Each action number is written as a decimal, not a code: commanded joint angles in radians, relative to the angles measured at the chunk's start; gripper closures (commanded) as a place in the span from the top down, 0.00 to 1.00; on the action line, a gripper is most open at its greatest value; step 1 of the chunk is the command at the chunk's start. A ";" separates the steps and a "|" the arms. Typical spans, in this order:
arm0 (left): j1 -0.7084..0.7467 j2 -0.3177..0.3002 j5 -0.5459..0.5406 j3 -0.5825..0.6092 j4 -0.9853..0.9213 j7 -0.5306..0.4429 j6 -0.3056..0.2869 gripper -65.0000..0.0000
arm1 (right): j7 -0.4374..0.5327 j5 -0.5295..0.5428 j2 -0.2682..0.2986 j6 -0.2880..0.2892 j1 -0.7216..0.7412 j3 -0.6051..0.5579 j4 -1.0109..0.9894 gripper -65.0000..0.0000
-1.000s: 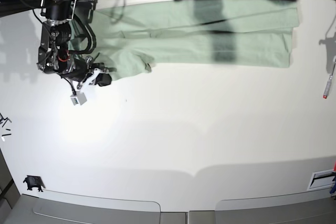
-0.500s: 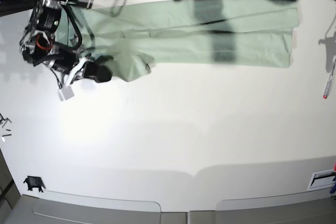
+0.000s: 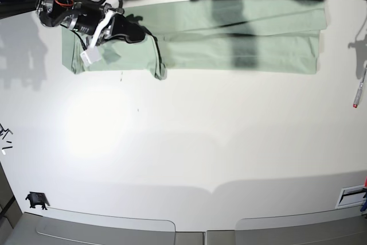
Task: Fold the T-shirt properly
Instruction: 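Fold the shirt end near the right gripper inward over the folded strip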
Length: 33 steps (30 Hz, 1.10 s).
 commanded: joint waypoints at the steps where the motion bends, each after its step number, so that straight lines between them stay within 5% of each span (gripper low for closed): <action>1: -0.002 -0.025 -0.021 -0.010 0.012 -0.023 -0.006 0.35 | 0.017 0.033 0.011 0.006 -0.003 0.004 0.018 0.00; 13: -0.002 -0.025 -0.021 -0.010 0.012 -0.023 -0.006 0.35 | 0.017 0.044 0.012 0.006 -0.021 0.004 0.018 0.00; 16: -0.002 -0.025 -0.021 -0.010 0.012 -0.024 -0.006 0.36 | 0.017 0.118 0.012 0.006 -0.029 0.004 0.019 0.37; 17: -0.002 -0.025 -0.021 -0.010 0.012 -0.023 -0.006 0.36 | 0.017 0.161 0.012 0.006 -0.031 0.004 0.020 0.41; 22: -0.002 -0.013 -0.022 -0.010 0.012 -0.024 -0.006 0.35 | 0.017 0.222 0.014 0.006 -0.035 0.004 0.060 0.40; 30: 0.016 0.131 0.002 0.002 -0.018 -0.040 -0.006 0.42 | 0.017 0.222 0.011 0.006 0.054 0.005 0.087 0.40; 33: 0.029 0.153 0.005 0.036 -0.105 -0.061 -0.006 0.51 | 0.047 0.083 0.011 0.006 0.103 0.005 0.087 0.40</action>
